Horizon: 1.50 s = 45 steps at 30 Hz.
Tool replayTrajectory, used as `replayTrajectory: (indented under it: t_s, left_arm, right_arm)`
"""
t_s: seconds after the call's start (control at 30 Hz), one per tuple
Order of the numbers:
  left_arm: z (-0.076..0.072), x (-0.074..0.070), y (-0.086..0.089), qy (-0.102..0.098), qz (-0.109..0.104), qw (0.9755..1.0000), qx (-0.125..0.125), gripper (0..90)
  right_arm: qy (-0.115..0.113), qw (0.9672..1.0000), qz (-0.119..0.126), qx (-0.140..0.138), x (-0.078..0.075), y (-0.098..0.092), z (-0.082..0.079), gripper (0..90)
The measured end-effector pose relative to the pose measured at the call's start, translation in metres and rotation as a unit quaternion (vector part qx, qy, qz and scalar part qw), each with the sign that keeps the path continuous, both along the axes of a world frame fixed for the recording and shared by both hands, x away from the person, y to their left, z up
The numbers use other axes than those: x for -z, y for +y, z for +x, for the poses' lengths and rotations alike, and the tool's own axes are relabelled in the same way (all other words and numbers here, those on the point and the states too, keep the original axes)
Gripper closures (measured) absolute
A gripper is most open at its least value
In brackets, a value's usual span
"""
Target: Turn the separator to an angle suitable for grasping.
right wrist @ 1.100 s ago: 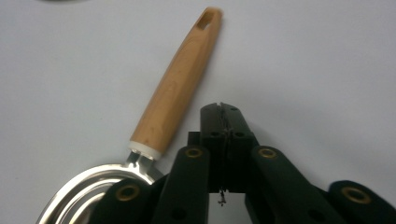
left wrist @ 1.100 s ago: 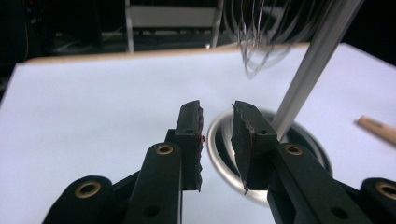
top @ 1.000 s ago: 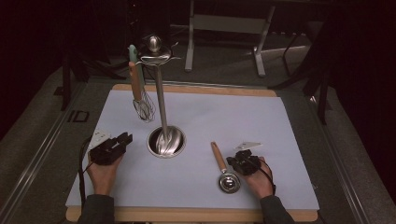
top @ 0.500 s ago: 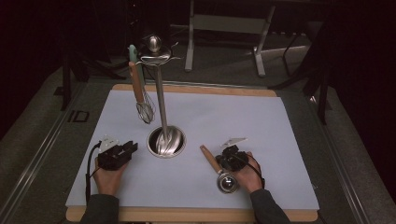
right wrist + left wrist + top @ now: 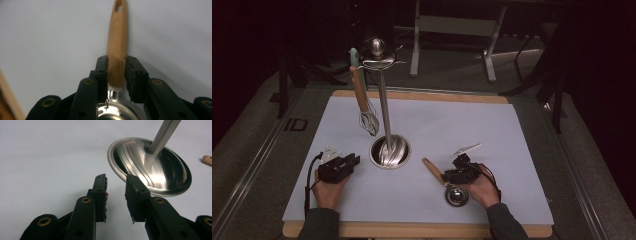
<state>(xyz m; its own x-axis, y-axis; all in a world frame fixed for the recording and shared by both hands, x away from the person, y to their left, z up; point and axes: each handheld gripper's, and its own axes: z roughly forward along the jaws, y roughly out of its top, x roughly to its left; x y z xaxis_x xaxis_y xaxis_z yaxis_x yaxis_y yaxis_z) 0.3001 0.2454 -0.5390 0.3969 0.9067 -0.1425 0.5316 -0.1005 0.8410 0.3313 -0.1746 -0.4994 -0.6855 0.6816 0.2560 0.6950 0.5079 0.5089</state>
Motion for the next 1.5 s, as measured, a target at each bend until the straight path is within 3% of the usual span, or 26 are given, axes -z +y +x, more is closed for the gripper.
replayTrajectory:
  t_s: [0.2,0.37,0.53,0.7,0.77,1.0,1.13,1.2,1.5]
  left_arm:
    - [0.001,0.000,0.000,0.003,-0.001,1.0000,0.001,70.2]
    - [0.001,0.000,0.000,0.002,0.001,1.0000,0.001,70.2]
    - [0.001,0.000,0.000,0.003,0.001,1.0000,0.001,70.1]
    - [0.001,0.000,-0.001,0.002,0.004,1.0000,0.002,70.1]
    - [0.001,0.000,-0.001,0.002,0.003,1.0000,0.002,69.7]
    - [0.001,0.000,-0.001,0.001,0.004,1.0000,0.002,69.7]
    - [0.001,0.000,-0.001,0.002,0.005,1.0000,0.003,69.6]
    - [0.000,0.001,-0.003,-0.001,0.011,0.9999,0.004,69.4]
    - [0.000,0.001,-0.004,0.000,0.017,0.9998,0.005,68.9]
  right_arm:
    - [0.041,0.9991,0.014,0.001,0.005,-0.003,0.003,70.9]
    - [0.063,0.9979,-0.015,-0.007,0.011,0.008,0.004,69.5]
    - [0.061,0.9977,-0.027,-0.007,0.010,0.012,0.004,69.5]
    - [0.068,0.9953,-0.070,-0.004,0.005,0.023,0.005,70.5]
    - [0.069,0.9948,-0.075,-0.004,0.004,0.025,0.006,70.6]
    - [0.061,0.9972,-0.042,0.006,0.003,0.018,0.010,70.9]
    - [0.055,0.9978,-0.036,0.005,0.001,0.018,0.009,70.9]
    - [0.039,0.9990,-0.022,0.004,-0.004,0.017,0.009,70.9]
    - [0.030,0.9994,0.018,0.003,-0.009,0.014,0.009,70.8]
